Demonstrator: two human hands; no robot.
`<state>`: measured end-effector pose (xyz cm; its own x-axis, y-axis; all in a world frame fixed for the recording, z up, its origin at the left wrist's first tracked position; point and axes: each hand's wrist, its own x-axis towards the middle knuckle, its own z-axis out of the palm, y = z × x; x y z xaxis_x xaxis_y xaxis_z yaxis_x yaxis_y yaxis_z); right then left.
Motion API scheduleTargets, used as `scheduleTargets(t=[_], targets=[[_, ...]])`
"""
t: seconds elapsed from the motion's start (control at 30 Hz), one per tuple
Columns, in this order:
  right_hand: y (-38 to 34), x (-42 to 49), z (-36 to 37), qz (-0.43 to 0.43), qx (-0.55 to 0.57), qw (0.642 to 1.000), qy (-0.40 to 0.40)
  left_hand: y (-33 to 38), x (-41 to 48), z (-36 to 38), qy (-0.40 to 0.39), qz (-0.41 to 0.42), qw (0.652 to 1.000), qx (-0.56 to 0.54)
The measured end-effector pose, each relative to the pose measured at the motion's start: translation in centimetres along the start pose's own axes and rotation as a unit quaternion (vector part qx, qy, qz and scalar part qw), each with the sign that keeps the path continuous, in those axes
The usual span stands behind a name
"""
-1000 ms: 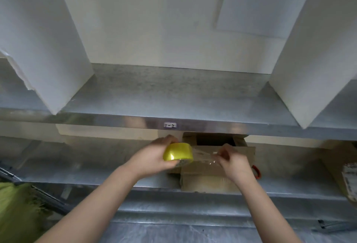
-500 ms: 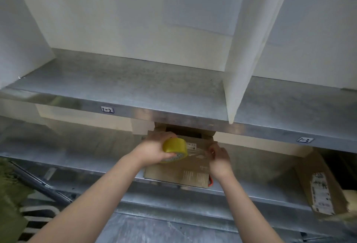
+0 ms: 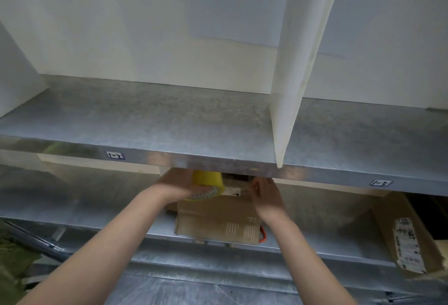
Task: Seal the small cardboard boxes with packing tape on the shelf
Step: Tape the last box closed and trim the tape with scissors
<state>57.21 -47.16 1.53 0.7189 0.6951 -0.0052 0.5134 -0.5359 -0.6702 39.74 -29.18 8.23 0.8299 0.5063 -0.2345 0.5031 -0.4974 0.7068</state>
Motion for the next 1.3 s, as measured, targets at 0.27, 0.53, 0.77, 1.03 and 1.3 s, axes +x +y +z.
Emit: scheduleTargets(t=[0.27, 0.53, 0.77, 1.03, 1.3], targets=[[1.2, -0.5, 2.7, 0.048, 0.02, 0.998, 0.021, -1.9, 1.0, 1.2, -0.021, 0.028, 0.999, 0.018], [2.9, -1.0, 2.2, 0.046, 0.066, 0.995, 0.053, -1.1, 1.6, 2.0, -0.039, 0.052, 0.998, 0.002], [3.0, -0.2, 1.7, 0.031, -0.004, 1.0, 0.003, -1.5, 1.5, 1.4, -0.035, 0.021, 0.999, -0.006], [4.1, 1.2, 0.4, 0.138, 0.068, 0.987, -0.044, 2.4, 3.1, 2.3, -0.127, -0.001, 0.992, 0.019], [6.6, 1.9, -1.4, 0.194, 0.24, 0.942, -0.13, 0.6, 4.8, 3.5, -0.148, -0.056, 0.987, 0.026]])
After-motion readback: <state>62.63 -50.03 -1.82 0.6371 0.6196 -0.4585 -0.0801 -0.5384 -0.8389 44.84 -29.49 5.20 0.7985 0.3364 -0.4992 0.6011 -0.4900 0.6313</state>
